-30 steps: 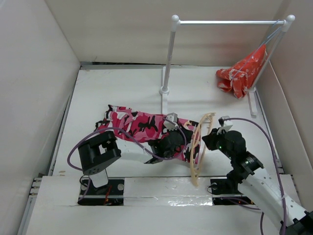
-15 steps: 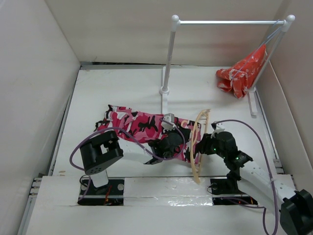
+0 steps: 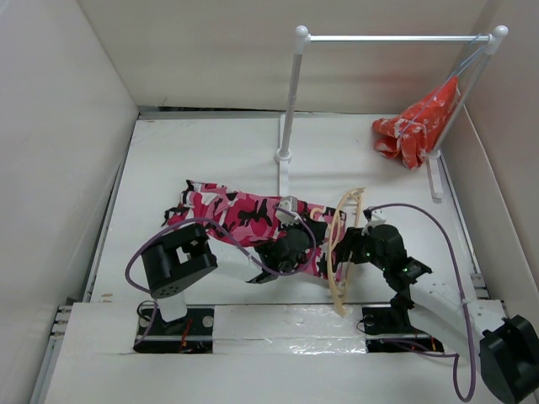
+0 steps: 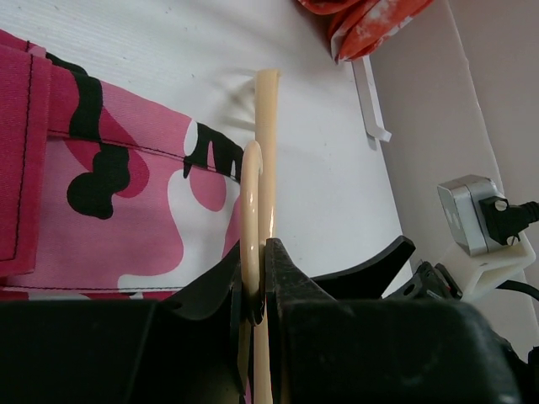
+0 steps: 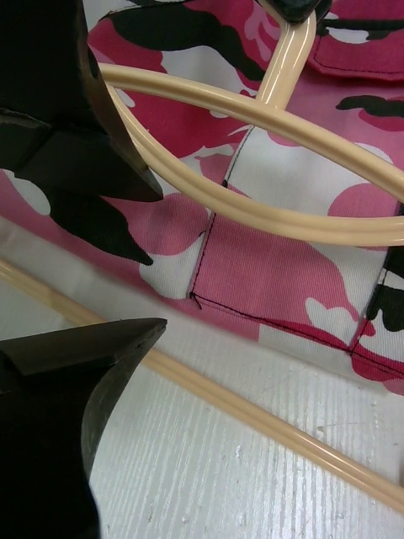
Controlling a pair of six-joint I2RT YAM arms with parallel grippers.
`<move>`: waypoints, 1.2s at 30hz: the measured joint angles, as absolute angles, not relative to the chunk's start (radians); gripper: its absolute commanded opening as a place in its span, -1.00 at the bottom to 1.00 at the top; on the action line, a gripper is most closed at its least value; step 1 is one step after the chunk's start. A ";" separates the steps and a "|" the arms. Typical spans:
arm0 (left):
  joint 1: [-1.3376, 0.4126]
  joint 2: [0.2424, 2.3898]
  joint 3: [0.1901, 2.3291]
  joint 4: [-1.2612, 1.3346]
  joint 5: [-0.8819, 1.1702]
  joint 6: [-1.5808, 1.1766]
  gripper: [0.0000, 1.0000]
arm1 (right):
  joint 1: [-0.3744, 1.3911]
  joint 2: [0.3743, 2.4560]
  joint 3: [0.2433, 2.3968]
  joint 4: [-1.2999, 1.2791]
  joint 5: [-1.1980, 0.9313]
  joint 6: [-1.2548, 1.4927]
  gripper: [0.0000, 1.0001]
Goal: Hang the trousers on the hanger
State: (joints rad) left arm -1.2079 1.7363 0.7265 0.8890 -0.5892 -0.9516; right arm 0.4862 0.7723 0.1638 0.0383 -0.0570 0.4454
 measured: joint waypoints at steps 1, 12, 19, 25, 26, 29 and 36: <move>-1.208 1.736 0.727 0.891 -0.589 -0.951 -1.00 | 0.486 0.774 0.164 0.039 -0.056 0.446 0.24; -1.189 1.736 0.698 0.926 -0.585 -0.913 -1.00 | 0.495 0.879 0.166 0.130 -0.065 0.456 -1.00; -1.155 1.661 0.633 0.928 -0.624 -0.847 -1.00 | 0.484 0.730 0.210 0.050 -0.051 0.420 -1.00; -1.097 1.543 0.548 0.878 -0.669 -0.800 -1.00 | 0.423 0.648 0.263 -0.009 -0.045 0.383 -1.00; -1.091 1.525 0.537 0.868 -0.675 -0.794 -1.00 | 0.414 0.638 0.265 -0.024 -0.042 0.377 -1.00; -1.083 1.473 0.508 0.836 -0.697 -0.782 -1.00 | 0.393 0.607 0.268 -0.068 -0.036 0.362 -1.00; -1.064 1.329 0.437 0.741 -0.723 -0.766 -1.00 | 0.379 0.587 0.282 -0.120 0.006 0.339 -1.00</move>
